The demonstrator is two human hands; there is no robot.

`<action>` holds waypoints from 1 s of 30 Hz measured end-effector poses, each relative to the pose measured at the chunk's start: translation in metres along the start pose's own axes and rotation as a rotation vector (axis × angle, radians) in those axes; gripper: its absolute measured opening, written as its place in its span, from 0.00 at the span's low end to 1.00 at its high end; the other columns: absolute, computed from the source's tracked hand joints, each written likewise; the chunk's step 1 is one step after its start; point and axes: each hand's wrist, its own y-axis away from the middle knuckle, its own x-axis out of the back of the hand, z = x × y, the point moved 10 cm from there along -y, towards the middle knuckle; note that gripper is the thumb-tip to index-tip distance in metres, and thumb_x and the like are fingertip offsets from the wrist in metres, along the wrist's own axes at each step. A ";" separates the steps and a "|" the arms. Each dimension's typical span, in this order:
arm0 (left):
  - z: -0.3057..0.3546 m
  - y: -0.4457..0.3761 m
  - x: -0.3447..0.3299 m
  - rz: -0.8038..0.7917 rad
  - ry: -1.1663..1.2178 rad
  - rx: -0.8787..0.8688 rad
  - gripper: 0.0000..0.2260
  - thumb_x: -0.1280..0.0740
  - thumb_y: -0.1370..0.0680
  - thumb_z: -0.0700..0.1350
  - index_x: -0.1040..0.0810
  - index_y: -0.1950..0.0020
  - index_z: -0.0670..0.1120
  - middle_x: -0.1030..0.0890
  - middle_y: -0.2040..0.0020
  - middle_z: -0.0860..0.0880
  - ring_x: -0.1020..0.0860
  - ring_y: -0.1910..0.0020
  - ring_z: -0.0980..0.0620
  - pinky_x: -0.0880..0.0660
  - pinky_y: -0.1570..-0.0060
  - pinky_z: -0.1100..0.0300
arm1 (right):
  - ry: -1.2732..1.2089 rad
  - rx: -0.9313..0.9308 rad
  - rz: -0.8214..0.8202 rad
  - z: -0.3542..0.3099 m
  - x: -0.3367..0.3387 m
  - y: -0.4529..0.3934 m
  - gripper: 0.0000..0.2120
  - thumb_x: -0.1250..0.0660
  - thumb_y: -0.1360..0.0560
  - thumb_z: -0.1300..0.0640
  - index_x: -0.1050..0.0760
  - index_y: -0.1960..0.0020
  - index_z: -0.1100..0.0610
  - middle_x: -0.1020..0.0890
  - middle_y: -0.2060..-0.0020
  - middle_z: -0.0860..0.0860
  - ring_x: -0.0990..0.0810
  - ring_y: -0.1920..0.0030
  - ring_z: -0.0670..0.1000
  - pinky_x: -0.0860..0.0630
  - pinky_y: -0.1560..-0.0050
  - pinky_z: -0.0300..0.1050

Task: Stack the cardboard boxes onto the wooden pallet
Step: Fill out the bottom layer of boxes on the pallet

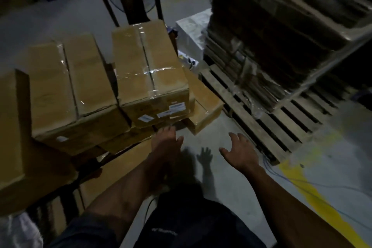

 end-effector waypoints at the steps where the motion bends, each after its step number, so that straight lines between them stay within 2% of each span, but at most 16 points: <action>1: -0.007 -0.012 0.009 0.017 0.066 0.043 0.20 0.40 0.21 0.59 0.26 0.34 0.49 0.23 0.36 0.47 0.26 0.39 0.46 0.30 0.37 0.48 | 0.019 0.024 -0.001 -0.011 0.007 -0.014 0.36 0.38 0.22 0.37 0.45 0.20 0.50 0.44 0.20 0.57 0.44 0.22 0.60 0.36 0.27 0.59; 4: -0.025 -0.041 0.038 0.067 0.133 0.120 0.18 0.40 0.21 0.58 0.25 0.41 0.47 0.21 0.43 0.46 0.24 0.45 0.46 0.26 0.43 0.48 | 0.060 0.097 -0.008 -0.045 0.027 -0.048 0.37 0.39 0.22 0.36 0.46 0.20 0.51 0.44 0.20 0.57 0.44 0.22 0.60 0.37 0.26 0.59; 7: -0.049 -0.065 0.065 0.132 0.146 0.229 0.19 0.41 0.20 0.59 0.25 0.41 0.45 0.22 0.43 0.44 0.25 0.43 0.44 0.26 0.42 0.47 | 0.066 0.153 0.000 -0.077 0.046 -0.082 0.37 0.37 0.22 0.38 0.45 0.20 0.51 0.41 0.22 0.57 0.41 0.24 0.61 0.35 0.29 0.58; 10: -0.067 -0.088 0.085 0.199 0.282 0.290 0.19 0.41 0.19 0.59 0.25 0.39 0.46 0.22 0.42 0.46 0.24 0.42 0.45 0.26 0.42 0.47 | -0.039 0.132 -0.031 -0.094 0.057 -0.115 0.38 0.35 0.23 0.38 0.45 0.20 0.52 0.40 0.22 0.56 0.38 0.24 0.61 0.34 0.29 0.58; 15: -0.099 -0.126 0.116 0.290 0.428 0.449 0.28 0.45 0.19 0.63 0.35 0.25 0.45 0.28 0.29 0.43 0.28 0.33 0.42 0.31 0.35 0.44 | -0.145 0.196 -0.058 -0.122 0.078 -0.171 0.42 0.34 0.24 0.36 0.45 0.20 0.57 0.35 0.25 0.60 0.35 0.26 0.62 0.34 0.30 0.57; 18: -0.116 -0.145 0.129 0.338 0.503 0.515 0.28 0.46 0.18 0.62 0.35 0.25 0.44 0.30 0.27 0.42 0.30 0.31 0.41 0.33 0.34 0.46 | -0.209 0.201 -0.134 -0.138 0.087 -0.207 0.46 0.33 0.26 0.33 0.47 0.19 0.57 0.36 0.24 0.59 0.36 0.25 0.62 0.34 0.30 0.58; 23: -0.134 -0.176 0.145 0.356 0.536 0.575 0.31 0.48 0.18 0.63 0.37 0.23 0.41 0.34 0.24 0.40 0.35 0.27 0.40 0.36 0.30 0.45 | -0.324 0.198 -0.214 -0.166 0.097 -0.251 0.44 0.31 0.25 0.37 0.46 0.20 0.58 0.37 0.24 0.61 0.35 0.26 0.63 0.31 0.33 0.56; 26: -0.144 -0.197 0.154 0.344 0.556 0.592 0.32 0.47 0.17 0.62 0.40 0.22 0.41 0.38 0.22 0.40 0.38 0.24 0.40 0.39 0.27 0.44 | -0.412 0.176 -0.257 -0.183 0.096 -0.276 0.48 0.30 0.26 0.36 0.49 0.19 0.58 0.39 0.23 0.62 0.36 0.25 0.63 0.32 0.30 0.58; 30: -0.165 -0.228 0.163 0.336 0.598 0.601 0.31 0.47 0.17 0.62 0.38 0.23 0.40 0.35 0.24 0.40 0.35 0.27 0.39 0.36 0.29 0.44 | -0.456 0.118 -0.303 -0.209 0.091 -0.310 0.49 0.30 0.27 0.35 0.50 0.19 0.58 0.37 0.24 0.62 0.34 0.27 0.63 0.31 0.32 0.57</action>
